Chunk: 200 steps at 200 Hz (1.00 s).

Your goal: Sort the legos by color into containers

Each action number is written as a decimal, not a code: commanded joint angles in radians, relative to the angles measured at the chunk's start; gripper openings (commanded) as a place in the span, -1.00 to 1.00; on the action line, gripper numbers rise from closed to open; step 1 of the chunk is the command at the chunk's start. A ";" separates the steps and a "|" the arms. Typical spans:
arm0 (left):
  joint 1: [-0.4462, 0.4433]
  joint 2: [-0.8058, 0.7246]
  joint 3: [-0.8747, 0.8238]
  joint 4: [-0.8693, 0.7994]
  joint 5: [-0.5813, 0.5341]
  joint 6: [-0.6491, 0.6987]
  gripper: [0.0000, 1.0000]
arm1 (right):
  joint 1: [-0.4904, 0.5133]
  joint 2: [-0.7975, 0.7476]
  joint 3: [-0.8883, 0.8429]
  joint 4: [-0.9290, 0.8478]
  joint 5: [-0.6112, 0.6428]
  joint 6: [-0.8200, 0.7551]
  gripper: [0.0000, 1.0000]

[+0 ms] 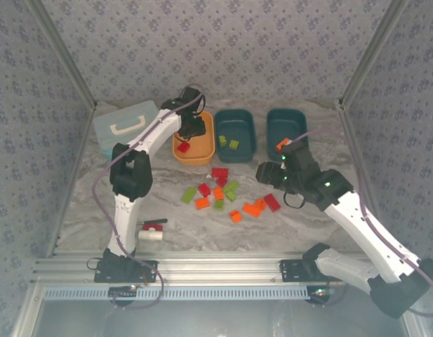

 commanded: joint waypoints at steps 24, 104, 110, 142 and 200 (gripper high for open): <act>0.001 0.068 0.087 -0.063 0.046 0.042 -0.49 | 0.097 0.069 -0.179 0.061 0.109 0.291 0.17; 0.010 0.076 0.055 -0.068 0.060 0.037 -0.20 | 0.057 0.360 -0.294 0.281 0.084 0.458 0.15; 0.010 0.069 0.051 -0.066 0.062 0.038 -0.15 | 0.048 0.380 -0.304 0.309 0.064 0.454 0.15; 0.011 0.040 0.049 -0.064 0.061 0.046 0.01 | 0.038 0.449 -0.323 0.362 0.043 0.445 0.14; 0.003 -0.106 -0.012 -0.035 0.069 0.034 0.08 | 0.026 0.508 -0.316 0.395 0.047 0.415 -0.25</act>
